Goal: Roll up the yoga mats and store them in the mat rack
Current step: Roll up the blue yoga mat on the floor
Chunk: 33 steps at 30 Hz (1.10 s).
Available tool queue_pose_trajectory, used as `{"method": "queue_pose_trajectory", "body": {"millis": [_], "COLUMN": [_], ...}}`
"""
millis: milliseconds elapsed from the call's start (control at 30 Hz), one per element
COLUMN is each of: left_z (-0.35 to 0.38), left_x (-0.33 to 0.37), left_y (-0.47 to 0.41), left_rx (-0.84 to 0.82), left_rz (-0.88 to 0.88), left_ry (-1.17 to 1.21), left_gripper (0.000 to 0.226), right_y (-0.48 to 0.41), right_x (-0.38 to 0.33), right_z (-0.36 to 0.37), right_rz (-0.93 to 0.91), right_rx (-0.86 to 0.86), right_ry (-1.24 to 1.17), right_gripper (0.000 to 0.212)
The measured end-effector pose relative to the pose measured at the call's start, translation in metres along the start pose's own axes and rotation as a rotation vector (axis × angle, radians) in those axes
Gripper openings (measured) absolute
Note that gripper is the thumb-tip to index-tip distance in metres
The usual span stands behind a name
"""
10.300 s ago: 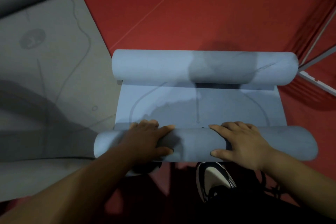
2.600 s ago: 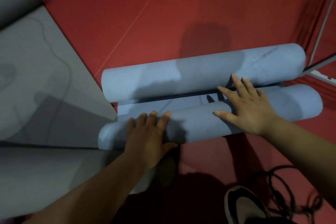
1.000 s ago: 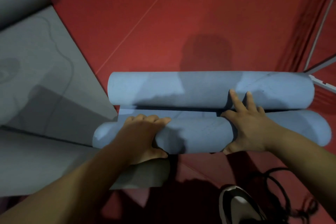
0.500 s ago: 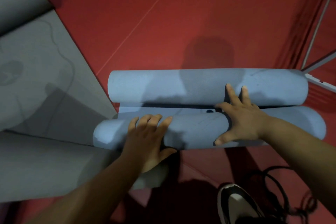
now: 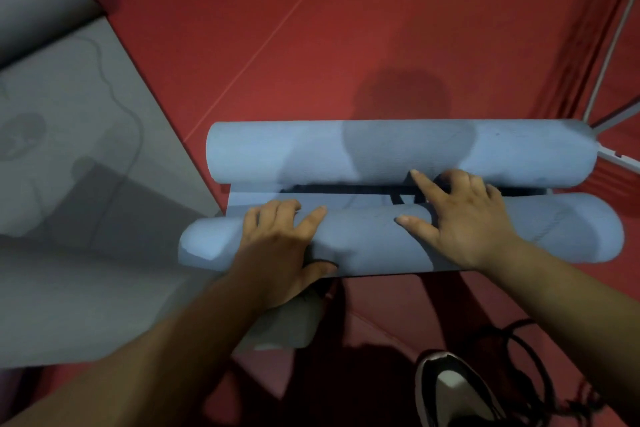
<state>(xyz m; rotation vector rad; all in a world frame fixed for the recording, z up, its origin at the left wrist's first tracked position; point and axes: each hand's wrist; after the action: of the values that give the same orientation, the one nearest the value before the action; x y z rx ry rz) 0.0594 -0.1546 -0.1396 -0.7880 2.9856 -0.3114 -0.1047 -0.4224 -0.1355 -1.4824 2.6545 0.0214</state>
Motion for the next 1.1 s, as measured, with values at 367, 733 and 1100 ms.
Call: {"method": "queue_pose_trajectory", "body": {"millis": [367,733,1100], "left_z": [0.005,0.013,0.005], "left_x": [0.017,0.007,0.005], "left_y": [0.008,-0.01,-0.029], "left_rx": [0.071,0.144,0.034], "left_rz": [-0.173,-0.164,-0.181], "left_ry": [0.009,0.031,-0.033], "left_gripper": [0.061,0.06,0.058], "right_y": [-0.02,-0.038,-0.051], "right_x": [0.002,0.001,0.0], "right_z": [0.0,0.006,0.007], "right_rz": [0.043,0.081,0.135], "right_rx": [-0.105,0.104,0.118], "right_ry": [-0.028,-0.028,-0.05], "right_gripper": [0.103,0.083,0.09]}}
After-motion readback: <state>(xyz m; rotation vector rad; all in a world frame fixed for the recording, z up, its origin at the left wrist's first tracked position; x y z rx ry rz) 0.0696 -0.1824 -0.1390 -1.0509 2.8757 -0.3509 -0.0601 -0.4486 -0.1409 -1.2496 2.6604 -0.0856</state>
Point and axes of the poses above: each hand's wrist, its own y-axis away from the middle knuckle, its own z-axis out of the palm, x = y × z, and after that the axes turned 14 degrees about x, right-handed
